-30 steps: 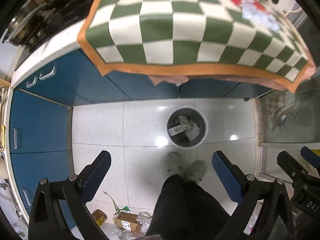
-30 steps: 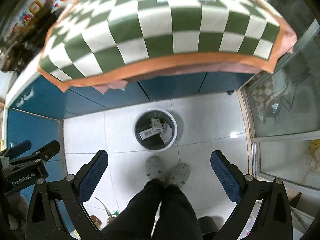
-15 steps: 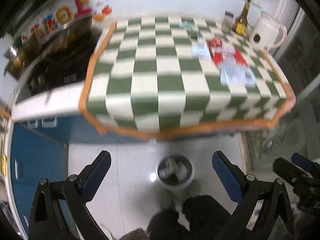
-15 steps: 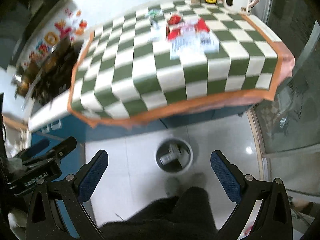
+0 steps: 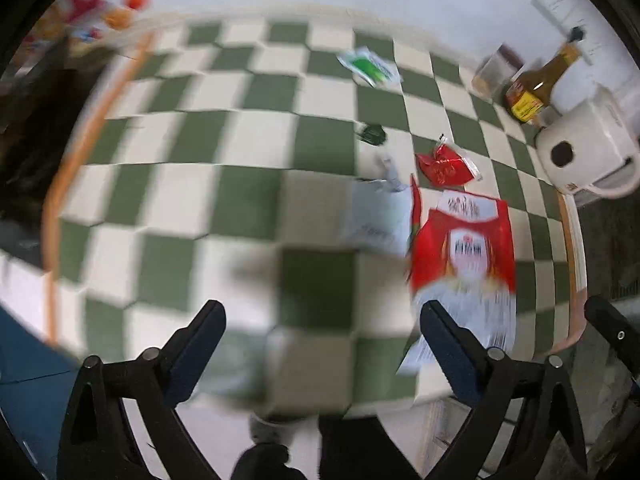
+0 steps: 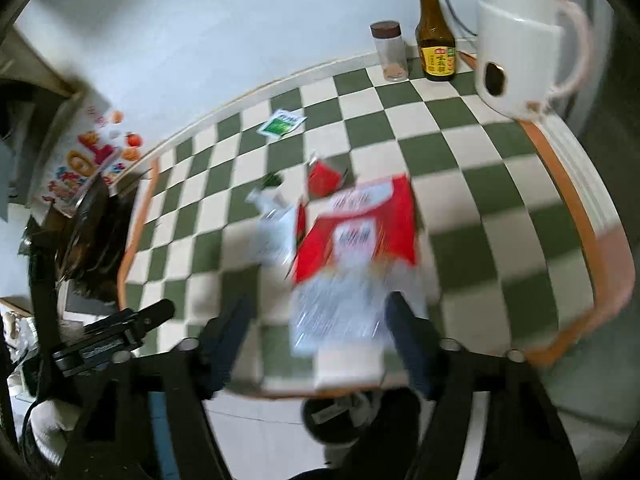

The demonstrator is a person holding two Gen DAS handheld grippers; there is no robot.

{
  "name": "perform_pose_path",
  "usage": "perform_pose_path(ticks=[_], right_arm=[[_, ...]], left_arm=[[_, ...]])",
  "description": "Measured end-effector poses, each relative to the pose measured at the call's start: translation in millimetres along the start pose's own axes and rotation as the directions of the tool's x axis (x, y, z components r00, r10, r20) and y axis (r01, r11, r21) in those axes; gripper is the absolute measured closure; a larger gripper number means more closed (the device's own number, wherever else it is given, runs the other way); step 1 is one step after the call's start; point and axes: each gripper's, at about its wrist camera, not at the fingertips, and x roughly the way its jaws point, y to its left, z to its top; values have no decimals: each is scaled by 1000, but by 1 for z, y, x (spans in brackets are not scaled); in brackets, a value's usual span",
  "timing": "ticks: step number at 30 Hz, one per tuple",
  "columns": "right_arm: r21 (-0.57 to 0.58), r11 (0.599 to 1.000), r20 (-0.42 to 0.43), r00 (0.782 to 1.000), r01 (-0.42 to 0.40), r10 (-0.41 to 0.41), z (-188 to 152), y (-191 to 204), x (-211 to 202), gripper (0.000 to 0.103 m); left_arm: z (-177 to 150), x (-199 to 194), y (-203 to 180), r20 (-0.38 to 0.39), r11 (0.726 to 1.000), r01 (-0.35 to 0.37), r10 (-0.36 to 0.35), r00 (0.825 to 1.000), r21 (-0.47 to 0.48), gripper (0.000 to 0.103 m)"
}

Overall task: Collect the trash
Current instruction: 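Grasp the red sachet with the right tool while the left tool grasps the white sachet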

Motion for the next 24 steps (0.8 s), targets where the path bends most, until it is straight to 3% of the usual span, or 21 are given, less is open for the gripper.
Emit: perform_pose_path(ticks=[4,6,7,13,14,21,22,24], right_arm=[[-19,1000,-92,996,-3,2,58,-24,50,35],[-37,999,-120,993,4,-8,73,-32,70,35],[-46,999,-138,990,6,-12,81,-36,82,35],[-60,998,-202,979,-22,10,106,-42,129,35],[-61,997,-209,978,-39,26,111,-39,138,35],[-151,983,-258,964,-100,59,125,9,185,37],[-172,979,-267,962,-109,61,126,17,193,41],[-207,971,-286,957,-118,55,127,28,205,75]], left_arm=[[46,77,-23,-148,999,29,-31,988,-15,24],[56,98,-28,-181,1000,8,-11,983,-20,32],[60,96,-34,-143,1000,-13,13,990,2,32],[56,91,-51,-97,983,-159,167,981,88,83],[54,89,-49,-90,980,-175,183,979,89,103],[41,64,-17,-61,961,-272,274,960,50,103],[38,56,-9,-51,959,-281,282,958,28,103],[36,42,2,-29,956,-294,294,955,-10,103]])
